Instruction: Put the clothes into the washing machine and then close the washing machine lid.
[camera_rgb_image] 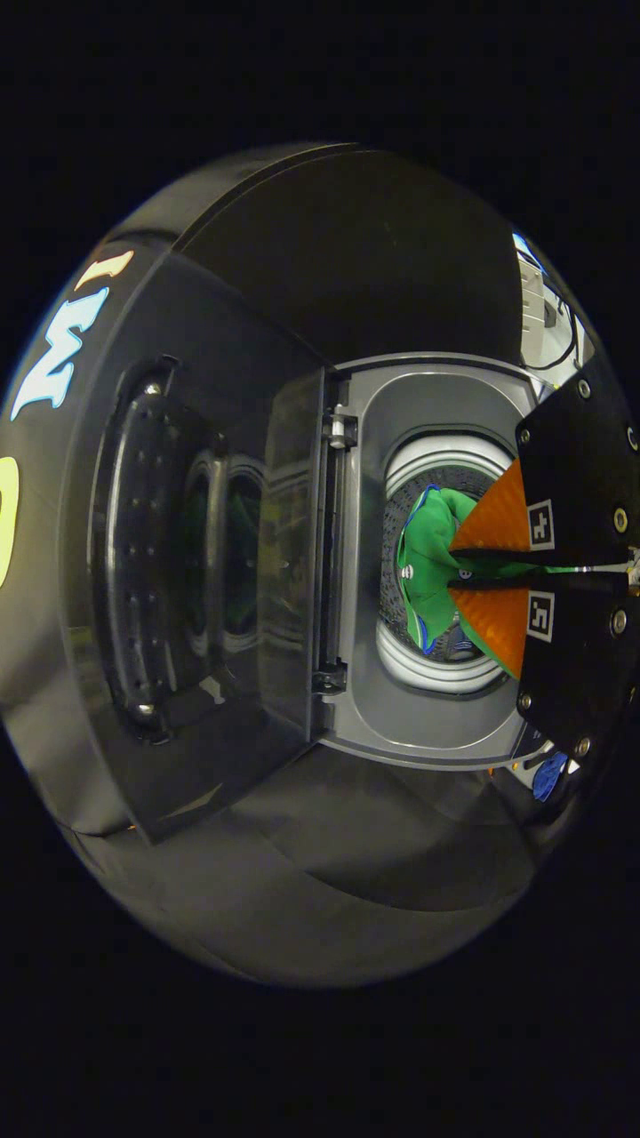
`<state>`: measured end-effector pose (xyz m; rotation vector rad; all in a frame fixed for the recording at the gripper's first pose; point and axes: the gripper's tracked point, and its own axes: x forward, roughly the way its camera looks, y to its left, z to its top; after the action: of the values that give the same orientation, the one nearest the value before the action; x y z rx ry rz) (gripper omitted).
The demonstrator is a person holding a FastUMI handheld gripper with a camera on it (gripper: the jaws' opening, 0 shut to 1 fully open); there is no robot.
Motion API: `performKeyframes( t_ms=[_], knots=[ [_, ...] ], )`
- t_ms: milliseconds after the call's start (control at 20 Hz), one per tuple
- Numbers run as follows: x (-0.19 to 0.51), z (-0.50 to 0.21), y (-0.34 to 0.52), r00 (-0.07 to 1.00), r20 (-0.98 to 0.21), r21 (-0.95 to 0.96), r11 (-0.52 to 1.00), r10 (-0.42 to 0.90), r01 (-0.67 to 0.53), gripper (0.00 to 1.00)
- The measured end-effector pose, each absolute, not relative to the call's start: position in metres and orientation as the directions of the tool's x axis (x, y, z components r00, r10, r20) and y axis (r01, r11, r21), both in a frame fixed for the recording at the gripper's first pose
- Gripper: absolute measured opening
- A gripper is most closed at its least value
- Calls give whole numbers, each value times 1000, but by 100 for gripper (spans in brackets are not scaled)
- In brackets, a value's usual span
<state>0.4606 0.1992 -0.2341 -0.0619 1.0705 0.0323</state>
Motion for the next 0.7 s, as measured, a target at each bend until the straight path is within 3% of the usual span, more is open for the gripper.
performKeyframes(
  t_ms=[700],
  knots=[
    [449,-265,204,467,-884,-59,996,-23,-62,3]
  ],
)
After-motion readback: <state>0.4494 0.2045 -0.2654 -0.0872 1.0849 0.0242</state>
